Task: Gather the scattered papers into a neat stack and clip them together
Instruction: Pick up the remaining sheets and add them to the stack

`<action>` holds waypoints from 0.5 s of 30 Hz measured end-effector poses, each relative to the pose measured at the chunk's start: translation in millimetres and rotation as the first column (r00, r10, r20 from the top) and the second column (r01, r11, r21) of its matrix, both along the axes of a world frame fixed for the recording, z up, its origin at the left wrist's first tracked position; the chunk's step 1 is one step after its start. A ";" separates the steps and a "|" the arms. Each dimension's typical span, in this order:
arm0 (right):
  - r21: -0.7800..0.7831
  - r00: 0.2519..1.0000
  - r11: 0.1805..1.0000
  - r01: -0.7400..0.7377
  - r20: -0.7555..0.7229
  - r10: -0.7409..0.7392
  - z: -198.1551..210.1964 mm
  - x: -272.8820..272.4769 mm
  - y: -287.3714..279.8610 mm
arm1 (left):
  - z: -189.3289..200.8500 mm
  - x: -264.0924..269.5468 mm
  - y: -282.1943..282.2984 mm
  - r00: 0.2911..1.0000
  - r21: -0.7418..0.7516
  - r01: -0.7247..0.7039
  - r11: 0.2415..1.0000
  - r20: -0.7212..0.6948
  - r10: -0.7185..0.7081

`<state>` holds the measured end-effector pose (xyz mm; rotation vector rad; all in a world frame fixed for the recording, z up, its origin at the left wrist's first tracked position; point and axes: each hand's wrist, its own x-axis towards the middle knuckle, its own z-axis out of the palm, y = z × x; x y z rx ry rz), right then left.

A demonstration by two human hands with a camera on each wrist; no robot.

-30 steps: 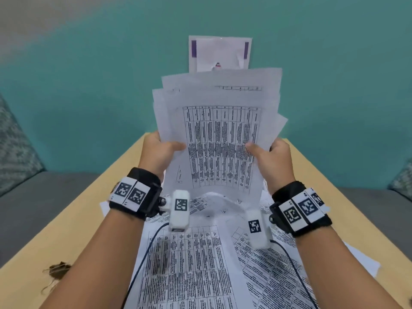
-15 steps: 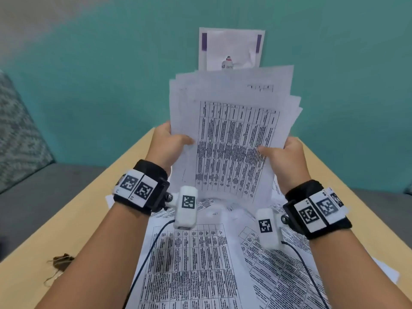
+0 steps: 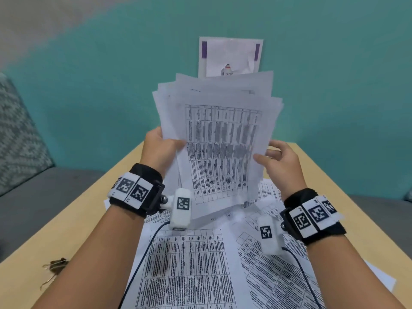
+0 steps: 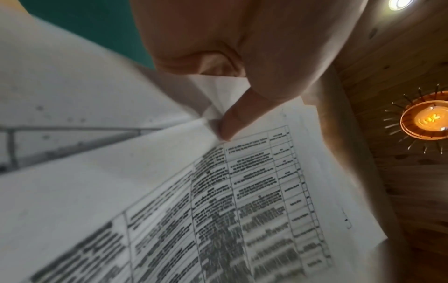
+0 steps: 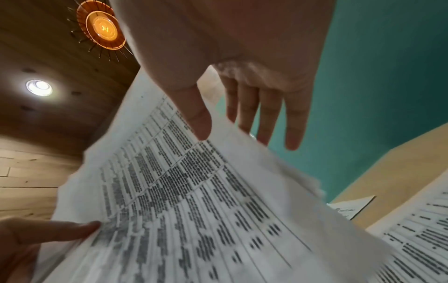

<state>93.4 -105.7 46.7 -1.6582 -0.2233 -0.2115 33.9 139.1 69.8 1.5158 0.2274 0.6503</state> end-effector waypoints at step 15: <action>0.638 0.818 0.753 -0.162 -0.340 0.464 -13.3 -11.8 24.9 | -3.8 7.9 -18.3 0.999 -0.463 -0.030 0.886 0.019 0.043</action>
